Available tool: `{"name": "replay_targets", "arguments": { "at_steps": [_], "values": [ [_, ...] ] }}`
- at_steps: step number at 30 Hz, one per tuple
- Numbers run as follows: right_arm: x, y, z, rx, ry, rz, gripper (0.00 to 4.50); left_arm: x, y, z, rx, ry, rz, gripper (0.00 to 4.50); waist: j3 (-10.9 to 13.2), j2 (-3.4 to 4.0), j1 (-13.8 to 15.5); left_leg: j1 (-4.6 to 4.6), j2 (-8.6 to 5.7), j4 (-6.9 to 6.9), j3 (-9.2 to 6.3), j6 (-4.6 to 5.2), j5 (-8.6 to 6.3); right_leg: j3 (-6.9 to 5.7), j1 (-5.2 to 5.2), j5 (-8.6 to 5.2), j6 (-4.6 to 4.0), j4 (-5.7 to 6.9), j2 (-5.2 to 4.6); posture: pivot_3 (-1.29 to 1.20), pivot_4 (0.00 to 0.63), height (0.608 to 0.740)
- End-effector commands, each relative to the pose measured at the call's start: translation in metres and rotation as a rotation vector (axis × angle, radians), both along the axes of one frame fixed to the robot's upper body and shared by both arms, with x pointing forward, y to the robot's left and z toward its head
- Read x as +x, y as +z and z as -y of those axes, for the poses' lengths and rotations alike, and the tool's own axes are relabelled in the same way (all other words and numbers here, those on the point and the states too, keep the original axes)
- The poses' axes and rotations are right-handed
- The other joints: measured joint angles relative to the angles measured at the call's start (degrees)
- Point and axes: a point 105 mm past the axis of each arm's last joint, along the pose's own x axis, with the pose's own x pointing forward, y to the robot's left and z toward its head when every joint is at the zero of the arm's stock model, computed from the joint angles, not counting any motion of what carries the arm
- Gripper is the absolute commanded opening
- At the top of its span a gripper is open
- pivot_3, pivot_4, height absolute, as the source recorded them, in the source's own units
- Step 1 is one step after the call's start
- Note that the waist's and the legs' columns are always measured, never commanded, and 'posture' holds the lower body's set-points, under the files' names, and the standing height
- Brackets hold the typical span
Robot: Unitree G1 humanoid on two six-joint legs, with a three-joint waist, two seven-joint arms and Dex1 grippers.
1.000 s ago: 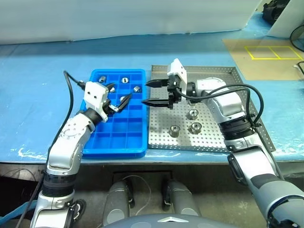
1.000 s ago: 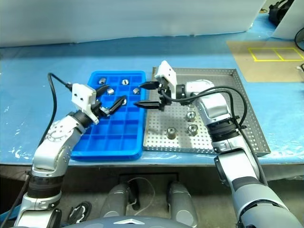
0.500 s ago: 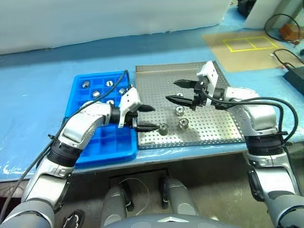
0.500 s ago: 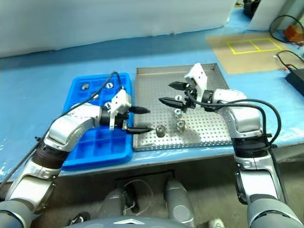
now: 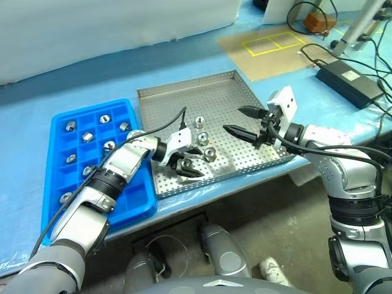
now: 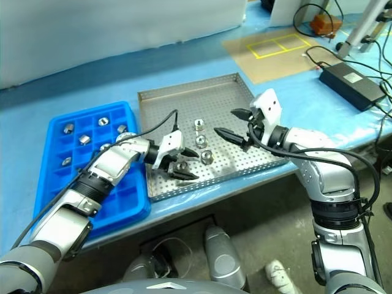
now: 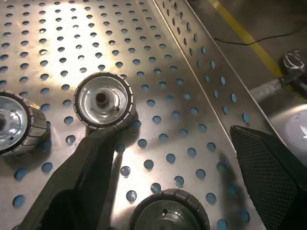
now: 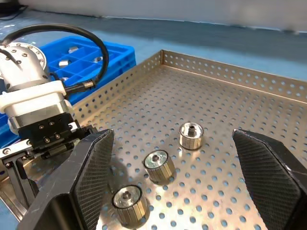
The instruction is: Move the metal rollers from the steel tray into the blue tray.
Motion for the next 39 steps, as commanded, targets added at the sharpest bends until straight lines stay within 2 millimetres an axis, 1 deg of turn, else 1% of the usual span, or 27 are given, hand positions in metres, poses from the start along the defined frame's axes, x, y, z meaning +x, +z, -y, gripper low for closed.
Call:
{"name": "replay_targets", "arguments": {
  "at_steps": [1, 4, 6, 8, 13, 16, 18, 21, 24, 25, 26, 27, 28, 29, 30, 31, 32, 34, 36, 37, 39],
  "values": [
    [-0.013, 0.012, -0.005, 0.003, 0.065, 0.032, 4.10, -0.002, 0.004, -0.010, 0.026, -0.018, 0.005, 4.02, 0.0, 0.00, -0.8, -0.01, 0.00, 0.01, -0.01, -0.01, -0.01, -0.02, 0.01, -0.02, 0.03, -0.02, 0.00, -0.94, 0.150, 0.740],
    [-0.021, 0.002, -0.010, -0.029, 0.125, -0.003, 4.10, -0.003, 0.004, -0.018, 0.041, -0.010, -0.002, 4.02, 0.0, 0.00, -1.3, 0.00, 0.02, 0.03, -0.13, -0.12, -0.07, -0.16, 0.15, -0.04, 0.07, -0.11, 0.00, -0.93, 0.150, 0.740],
    [-0.021, -0.001, -0.012, -0.048, 0.130, -0.002, 4.10, -0.003, 0.001, -0.023, 0.066, -0.003, 0.004, 4.02, 0.0, 0.01, -1.7, 0.05, 0.06, 0.02, -0.24, -0.14, -0.09, -0.36, 0.35, -0.04, 0.08, -0.30, 0.00, -0.92, 0.150, 0.740],
    [-0.018, -0.001, -0.013, -0.049, 0.127, 0.004, 4.10, -0.002, -0.003, -0.026, 0.080, 0.008, 0.006, 4.02, 0.0, 0.02, -2.1, 0.07, 0.06, 0.01, -0.31, -0.12, -0.12, -0.48, 0.48, -0.02, 0.10, -0.47, -0.02, -0.91, 0.150, 0.740],
    [-0.011, 0.003, -0.014, -0.036, 0.112, 0.020, 4.10, -0.006, -0.016, -0.025, 0.118, 0.014, 0.014, 4.02, 0.0, 0.02, -2.1, 0.02, -0.03, 0.06, -0.31, 0.06, -0.23, -0.54, 0.59, 0.05, 0.02, -0.59, -0.16, -0.90, 0.150, 0.740],
    [-0.010, 0.003, -0.014, -0.036, 0.108, 0.022, 4.10, -0.003, -0.021, -0.021, 0.113, 0.055, 0.013, 4.02, 0.0, 0.04, -2.1, 0.03, -0.03, 0.07, -0.31, 0.10, -0.25, -0.57, 0.65, 0.13, -0.12, -0.64, -0.17, -0.90, 0.150, 0.740],
    [-0.012, 0.002, -0.014, -0.040, 0.122, 0.011, 4.10, -0.003, -0.024, -0.021, 0.118, 0.056, 0.018, 4.02, 0.0, 0.04, -2.1, 0.05, -0.04, 0.09, -0.31, 0.11, -0.26, -0.60, 0.70, 0.11, -0.08, -0.67, -0.18, -0.90, 0.150, 0.740],
    [-0.026, -0.008, -0.016, -0.083, 0.195, -0.033, 4.10, -0.001, -0.027, -0.023, 0.127, 0.059, 0.025, 4.02, 0.0, 0.05, -2.1, 0.07, -0.04, 0.13, -0.32, 0.12, -0.28, -0.60, 0.73, 0.00, 0.12, -0.69, -0.18, -0.90, 0.150, 0.740],
    [-0.036, -0.026, -0.013, -0.175, 0.240, -0.071, 4.10, 0.001, -0.028, -0.025, 0.124, 0.069, 0.026, 3.47, 0.0, 0.05, -2.1, 0.13, -0.03, 0.13, -0.38, 0.12, -0.28, -0.64, 0.82, -0.02, 0.15, -0.71, -0.18, -0.90, 0.150, 0.740],
    [-0.039, -0.032, -0.011, -0.208, 0.253, -0.081, 4.10, 0.003, -0.028, -0.026, 0.126, 0.084, 0.024, 3.18, 0.0, 0.08, -2.2, 0.13, -0.02, 0.14, -0.38, 0.12, -0.28, -0.64, 0.82, -0.02, 0.15, -0.72, -0.17, -0.89, 0.150, 0.740],
    [-0.041, -0.036, -0.010, -0.229, 0.261, -0.087, 4.10, 0.004, -0.028, -0.026, 0.126, 0.086, 0.026, 3.18, 0.0, 0.07, -2.2, 0.14, -0.03, 0.14, -0.38, 0.12, -0.28, -0.64, 0.83, -0.02, 0.15, -0.72, -0.17, -0.89, 0.150, 0.740],
    [-0.042, -0.039, -0.009, -0.244, 0.265, -0.088, 4.10, 0.004, -0.029, -0.026, 0.125, 0.087, 0.021, 3.18, 0.0, 0.08, -2.1, 0.15, -0.02, 0.13, -0.38, 0.11, -0.28, -0.64, 0.83, -0.02, 0.16, -0.72, -0.17, -0.89, 0.150, 0.740],
    [-0.041, -0.039, -0.009, -0.250, 0.262, -0.084, 4.10, 0.003, -0.028, -0.027, 0.121, 0.083, 0.015, 2.82, 0.0, 0.08, -2.2, 0.18, -0.03, 0.14, -0.38, 0.11, -0.28, -0.64, 0.85, -0.02, 0.16, -0.72, -0.17, -0.89, 0.150, 0.740],
    [-0.039, -0.039, -0.009, -0.249, 0.256, -0.079, 4.10, 0.001, -0.027, -0.027, 0.116, 0.071, 0.010, 2.79, 0.0, 0.09, -2.2, 0.20, -0.03, 0.14, -0.38, 0.11, -0.28, -0.63, 0.86, -0.02, 0.17, -0.72, -0.17, -0.89, 0.150, 0.740],
    [-0.037, -0.038, -0.009, -0.243, 0.251, -0.073, 4.10, 0.001, -0.027, -0.027, 0.110, 0.075, 0.005, 2.61, -0.1, 0.09, -2.2, 0.20, -0.04, 0.14, -0.38, 0.11, -0.28, -0.63, 0.86, -0.02, 0.17, -0.72, -0.17, -0.89, 0.150, 0.740],
    [-0.036, -0.037, -0.010, -0.237, 0.247, -0.070, 4.10, 0.002, -0.026, -0.027, 0.105, 0.085, 0.004, 2.38, -0.1, 0.09, -2.2, 0.20, -0.03, 0.16, -0.38, 0.11, -0.28, -0.63, 0.86, -0.03, 0.18, -0.72, -0.17, -0.89, 0.150, 0.740],
    [-0.034, -0.035, -0.010, -0.228, 0.243, -0.066, 4.10, 0.002, -0.026, -0.027, 0.107, 0.089, 0.012, 2.02, -0.1, 0.09, -2.2, 0.20, -0.03, 0.18, -0.38, 0.11, -0.28, -0.63, 0.86, -0.03, 0.18, -0.72, -0.17, -0.88, 0.150, 0.740],
    [-0.032, -0.034, -0.012, -0.219, 0.237, -0.060, 4.10, 0.001, -0.025, -0.029, 0.106, 0.086, 0.017, 1.95, -0.1, 0.09, -2.2, 0.20, -0.03, 0.20, -0.39, 0.11, -0.28, -0.62, 0.86, -0.03, 0.18, -0.72, -0.17, -0.88, 0.150, 0.740],
    [-0.030, -0.033, -0.012, -0.217, 0.233, -0.055, 4.10, -0.005, -0.020, -0.030, 0.088, 0.048, 0.009, 1.87, -0.1, 0.10, -2.2, 0.20, -0.03, 0.20, -0.39, 0.11, -0.28, -0.62, 0.86, -0.03, 0.18, -0.72, -0.18, -0.88, 0.150, 0.740],
    [-0.029, -0.033, -0.012, -0.212, 0.231, -0.052, 4.10, -0.003, -0.017, -0.030, 0.079, 0.064, 0.025, 1.87, -0.1, 0.10, -2.3, 0.20, -0.03, 0.19, -0.39, 0.11, -0.28, -0.62, 0.85, -0.02, 0.18, -0.72, -0.17, -0.88, 0.150, 0.740],
    [-0.027, -0.031, -0.013, -0.200, 0.226, -0.051, 4.10, 0.008, -0.011, -0.029, 0.064, 0.134, 0.063, 1.87, -0.1, 0.10, -2.2, 0.20, -0.02, 0.17, -0.40, 0.11, -0.28, -0.63, 0.85, -0.02, 0.18, -0.72, -0.17, -0.87, 0.150, 0.740]
  ]
}}
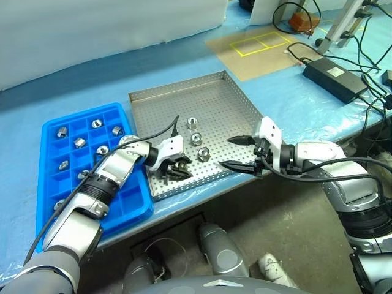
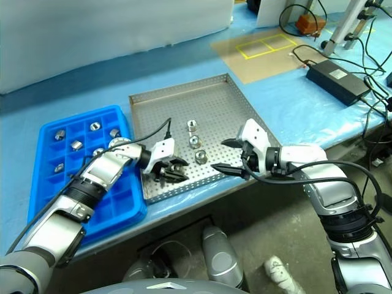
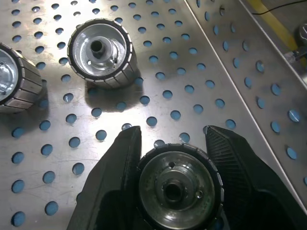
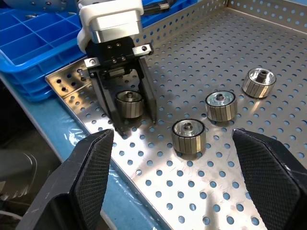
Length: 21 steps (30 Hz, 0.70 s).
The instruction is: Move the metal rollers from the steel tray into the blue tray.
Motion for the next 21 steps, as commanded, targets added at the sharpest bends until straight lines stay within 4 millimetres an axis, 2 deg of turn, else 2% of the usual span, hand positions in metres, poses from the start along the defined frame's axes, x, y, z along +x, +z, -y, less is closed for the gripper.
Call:
{"name": "replay_targets", "arguments": {
  "at_steps": [1, 5, 8, 11, 13, 17, 21],
  "values": [
    [0.004, 0.013, -0.003, 0.030, 0.005, 0.049, 4.10, 0.010, 0.016, -0.004, -0.031, 0.067, 0.098, 1.87, 0.0, 0.00, 0.0, 0.00, 0.00, -0.01, 0.00, 0.00, 0.00, -0.01, 0.00, 0.00, 0.00, 0.00, 0.00, -0.86, 0.150, 0.740],
    [0.006, 0.016, -0.009, 0.043, 0.029, 0.058, 4.10, 0.019, 0.055, -0.004, -0.127, 0.130, 0.263, 1.87, 0.0, 0.01, 0.0, -0.23, -0.01, 0.00, -0.01, 0.02, 0.00, -0.02, -0.18, 0.04, -0.05, 0.01, 0.00, -0.82, 0.150, 0.740],
    [0.008, 0.024, -0.022, 0.064, 0.090, 0.072, 4.10, 0.022, 0.096, -0.018, -0.190, 0.217, 0.426, 1.87, 0.0, 0.01, 0.1, -0.26, 0.00, 0.00, -0.01, 0.13, 0.05, -0.03, -0.21, 0.19, -0.30, 0.02, -0.01, -0.78, 0.150, 0.740],
    [0.013, 0.028, -0.033, 0.071, 0.138, 0.081, 4.10, 0.016, 0.113, -0.030, -0.225, 0.302, 0.496, 1.87, 0.0, 0.02, 0.2, -0.22, 0.03, 0.00, -0.02, 0.12, 0.06, -0.06, -0.23, 0.21, -0.34, 0.13, -0.01, -0.71, 0.150, 0.740],
    [0.018, 0.031, -0.044, 0.071, 0.192, 0.087, 4.10, 0.007, 0.116, -0.045, -0.232, 0.392, 0.534, 1.87, 0.0, 0.03, 0.0, -0.19, 0.06, -0.01, -0.03, 0.08, 0.05, -0.07, -0.23, 0.21, -0.34, 0.15, 0.00, -0.67, 0.150, 0.740],
    [0.021, 0.034, -0.057, 0.051, 0.299, 0.089, 4.10, -0.014, 0.112, -0.067, -0.254, 0.560, 0.551, 1.87, 0.0, 0.06, 1.3, -0.19, 0.10, -0.02, -0.07, 0.02, 0.07, -0.13, -0.25, 0.21, -0.36, 0.23, 0.00, -0.56, 0.150, 0.740],
    [0.022, 0.029, -0.063, 0.016, 0.390, 0.070, 4.10, -0.044, 0.115, -0.073, -0.346, 0.699, 0.539, 1.87, 0.1, 0.07, 4.1, -0.25, 0.12, 0.00, -0.09, -0.08, 0.02, -0.12, -0.28, 0.25, -0.42, 0.26, -0.04, -0.45, 0.150, 0.740]
  ]
}}
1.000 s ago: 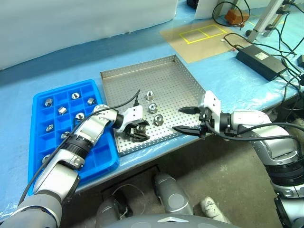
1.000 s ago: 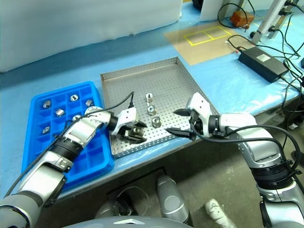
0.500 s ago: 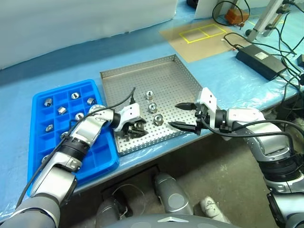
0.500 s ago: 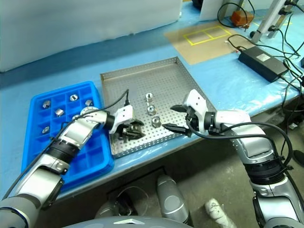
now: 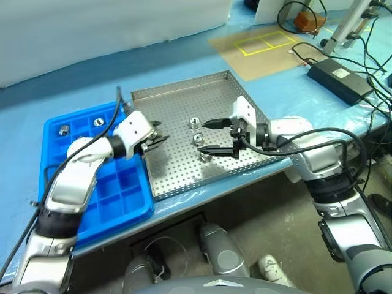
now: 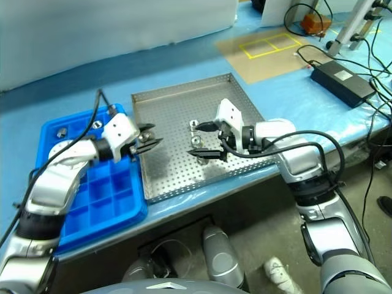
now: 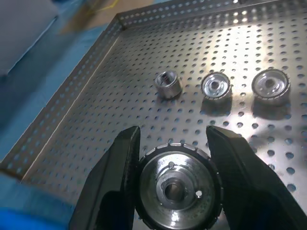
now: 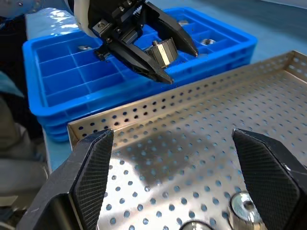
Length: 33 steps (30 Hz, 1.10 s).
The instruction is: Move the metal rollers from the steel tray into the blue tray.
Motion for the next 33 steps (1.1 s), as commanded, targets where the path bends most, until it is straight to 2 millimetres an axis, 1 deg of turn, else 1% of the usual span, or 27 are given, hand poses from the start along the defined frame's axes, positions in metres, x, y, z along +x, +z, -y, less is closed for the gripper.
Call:
{"name": "replay_targets", "arguments": {
  "at_steps": [1, 4, 6, 8, 10, 12, 14, 16, 18, 21, 23, 26, 28, 31, 33],
  "values": [
    [-0.006, 0.004, -0.009, -0.028, 0.119, 0.026, 4.10, -0.033, 0.028, 0.000, -0.113, 0.073, 0.103, 1.87, 0.0, 0.00, 1.6, 0.03, 0.00, 0.00, 0.00, 0.01, 0.00, 0.00, 0.03, 0.00, 0.00, 0.01, -0.03, -0.43, 0.150, 0.740],
    [-0.012, 0.002, -0.014, -0.050, 0.204, 0.015, 4.10, -0.060, 0.029, -0.002, -0.157, 0.130, 0.102, 1.87, 0.0, -0.01, 4.9, 0.06, 0.02, -0.01, 0.00, 0.00, 0.00, 0.01, 0.04, 0.00, -0.02, 0.05, -0.04, -0.35, 0.150, 0.740],
    [-0.013, 0.003, -0.016, -0.056, 0.239, 0.008, 4.10, -0.072, 0.029, -0.005, -0.176, 0.162, 0.091, 1.87, 0.0, 0.01, 6.7, 0.10, 0.06, -0.01, 0.00, -0.05, 0.00, 0.01, 0.03, 0.00, -0.03, 0.10, -0.03, -0.32, 0.150, 0.740],
    [-0.013, 0.005, -0.018, -0.072, 0.277, 0.021, 4.10, -0.089, 0.021, -0.008, -0.187, 0.185, 0.052, 1.87, 0.0, 0.02, 9.2, 0.22, 0.06, -0.01, 0.00, -0.15, 0.06, 0.05, 0.08, 0.01, -0.03, 0.17, -0.03, -0.29, 0.150, 0.740],
    [-0.011, 0.009, -0.021, -0.079, 0.308, 0.026, 4.10, -0.102, 0.007, -0.017, -0.176, 0.229, -0.007, 1.87, 0.0, 0.02, 11.0, 0.30, 0.04, 0.00, 0.01, -0.19, 0.07, 0.14, 0.11, 0.00, -0.03, 0.22, -0.04, -0.25, 0.150, 0.740],
    [-0.010, 0.011, -0.023, -0.084, 0.326, 0.029, 4.10, -0.108, -0.002, -0.025, -0.146, 0.276, -0.032, 1.87, 0.1, 0.02, 12.8, 0.44, 0.02, -0.02, 0.03, -0.22, 0.06, 0.24, 0.15, -0.01, -0.01, 0.27, -0.03, -0.24, 0.150, 0.740],
    [-0.010, 0.012, -0.025, -0.092, 0.348, 0.033, 4.10, -0.114, -0.011, -0.038, -0.110, 0.365, -0.046, 1.87, 0.1, 0.00, 15.3, 0.55, 0.03, -0.03, 0.05, -0.33, 0.12, 0.35, 0.11, -0.07, 0.07, 0.47, -0.02, -0.21, 0.150, 0.740],
    [-0.010, 0.012, -0.027, -0.098, 0.371, 0.033, 4.10, -0.116, -0.016, -0.046, -0.132, 0.435, -0.043, 1.87, 0.1, 0.01, 17.4, 0.66, 0.00, -0.04, 0.13, -0.39, 0.15, 0.54, 0.03, -0.20, 0.25, 0.71, -0.02, -0.18, 0.150, 0.740],
    [-0.011, 0.012, -0.029, -0.103, 0.389, 0.033, 4.10, -0.113, -0.021, -0.049, -0.134, 0.470, -0.029, 1.87, 0.1, 0.02, 18.8, 0.83, -0.02, -0.08, 0.27, -0.42, 0.15, 0.74, 0.02, -0.24, 0.31, 0.83, -0.02, -0.17, 0.150, 0.740],
    [-0.011, 0.012, -0.031, -0.108, 0.406, 0.039, 4.10, -0.106, -0.027, -0.043, -0.133, 0.463, -0.012, 1.87, 0.1, 0.02, 20.4, 1.02, -0.02, -0.16, 0.34, -0.51, 0.19, 0.92, 0.02, -0.27, 0.36, 0.91, 0.03, -0.17, 0.150, 0.740],
    [-0.011, 0.013, -0.031, -0.110, 0.407, 0.043, 4.10, -0.098, -0.026, -0.039, -0.163, 0.466, 0.005, 1.87, 0.1, 0.02, 20.7, 1.05, -0.03, -0.20, 0.35, -0.56, 0.22, 0.95, 0.01, -0.27, 0.36, 0.91, 0.03, -0.18, 0.150, 0.740],
    [-0.011, 0.014, -0.030, -0.105, 0.400, 0.045, 4.10, -0.092, -0.033, -0.035, -0.159, 0.453, -0.008, 1.87, 0.1, 0.00, 20.7, 1.05, -0.05, -0.21, 0.36, -0.60, 0.25, 1.00, -0.01, -0.26, 0.35, 0.94, 0.05, -0.19, 0.150, 0.740],
    [-0.010, 0.014, -0.029, -0.105, 0.393, 0.046, 4.10, -0.090, -0.039, -0.032, -0.150, 0.438, -0.026, 1.87, 0.1, -0.01, 20.5, 1.04, -0.05, -0.21, 0.41, -0.61, 0.26, 1.06, -0.05, -0.25, 0.33, 0.94, 0.06, -0.20, 0.150, 0.740],
    [-0.010, 0.013, -0.026, -0.107, 0.378, 0.049, 4.10, -0.089, -0.045, -0.030, -0.136, 0.421, -0.047, 1.87, 0.1, -0.02, 20.3, 1.01, -0.04, -0.29, 0.44, -0.61, 0.26, 1.09, -0.13, -0.10, 0.07, 0.94, 0.07, -0.22, 0.150, 0.740],
    [-0.009, 0.013, -0.025, -0.101, 0.366, 0.046, 4.10, -0.089, -0.050, -0.033, -0.132, 0.432, -0.071, 1.87, 0.1, -0.02, 20.3, 0.94, -0.03, -0.40, 0.46, -0.65, 0.29, 1.09, -0.24, -0.07, 0.00, 0.93, 0.10, -0.22, 0.150, 0.740]
  ]
}}
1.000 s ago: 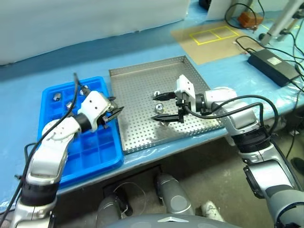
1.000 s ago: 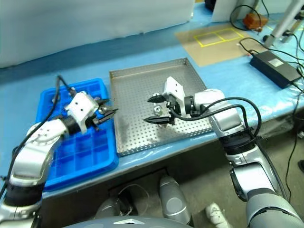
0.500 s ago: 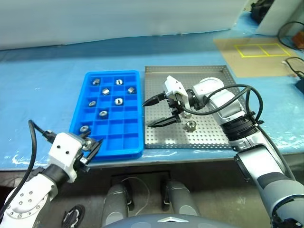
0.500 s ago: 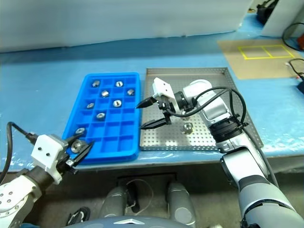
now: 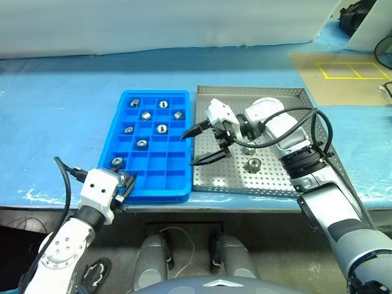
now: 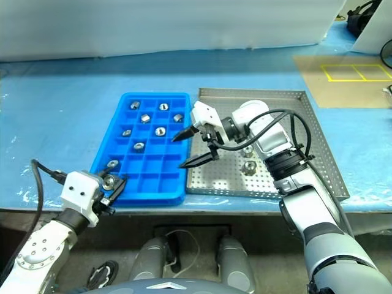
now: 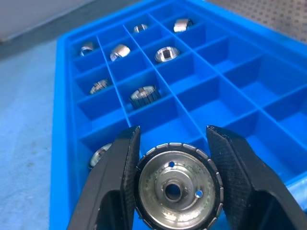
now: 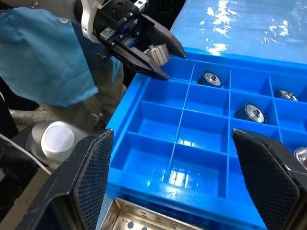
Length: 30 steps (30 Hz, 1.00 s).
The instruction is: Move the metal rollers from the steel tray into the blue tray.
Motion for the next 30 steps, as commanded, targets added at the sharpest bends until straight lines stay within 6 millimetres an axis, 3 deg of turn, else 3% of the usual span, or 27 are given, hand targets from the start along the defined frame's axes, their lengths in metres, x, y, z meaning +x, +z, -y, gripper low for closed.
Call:
{"name": "replay_targets", "arguments": {
  "at_steps": [1, 4, 11, 16, 21, 23, 30],
  "values": [
    [-0.001, 0.011, 0.002, 0.028, 0.004, 0.033, 4.10, 0.000, 0.002, -0.002, 0.024, -0.003, 0.011, 1.87, 0.0, 0.00, 0.0, -0.01, 0.00, -0.08, 0.02, -0.03, 0.02, 0.01, -0.04, 0.00, -0.05, -0.01, 0.01, -0.22, 0.150, 0.740],
    [-0.002, 0.009, 0.000, 0.032, -0.001, 0.031, 4.10, 0.003, 0.001, -0.005, 0.022, 0.002, 0.006, 1.87, 0.0, 0.00, 0.0, -0.01, 0.01, -0.20, 0.05, -0.08, 0.05, 0.02, -0.12, -0.04, -0.16, -0.01, 0.04, -0.23, 0.150, 0.740],
    [0.001, 0.010, 0.000, 0.050, -0.034, 0.036, 4.10, 0.019, 0.010, 0.000, 0.055, -0.026, 0.051, 4.14, 0.0, 0.00, 0.0, 0.02, 0.01, -0.21, 0.08, -0.10, 0.07, 0.02, -0.11, -0.05, -0.17, 0.01, 0.04, -0.25, 0.150, 0.740],
    [0.001, 0.011, 0.003, 0.055, -0.055, 0.038, 4.10, 0.038, 0.033, 0.007, 0.053, -0.064, 0.130, 4.14, 0.0, -0.01, -0.2, 0.04, 0.01, -0.20, 0.08, -0.16, 0.11, 0.04, -0.10, -0.05, -0.18, 0.03, 0.04, -0.30, 0.150, 0.740],
    [0.010, -0.001, 0.026, 0.008, -0.163, 0.049, 4.10, 0.046, 0.072, 0.046, -0.086, -0.330, 0.176, 4.14, 0.0, -0.03, -0.1, 0.00, -0.01, -0.20, 0.10, -0.15, 0.12, 0.04, -0.10, -0.03, -0.22, 0.03, 0.04, -0.36, 0.150, 0.740],
    [0.019, -0.012, 0.042, -0.038, -0.244, 0.071, 4.10, 0.045, 0.077, 0.060, -0.072, -0.467, 0.159, 4.14, -0.1, -0.10, -0.2, 0.00, -0.02, -0.18, 0.13, -0.15, 0.12, 0.06, -0.08, -0.02, -0.22, 0.01, 0.04, -0.38, 0.150, 0.740],
    [0.037, -0.013, 0.079, 0.001, -0.478, 0.049, 4.10, 0.080, 0.077, 0.075, -0.002, -0.606, 0.131, 4.14, -0.1, -0.08, -1.9, 0.02, -0.02, -0.16, 0.24, -0.14, 0.13, 0.20, -0.17, -0.01, -0.24, 0.09, 0.06, -0.48, 0.150, 0.740]
  ]
}}
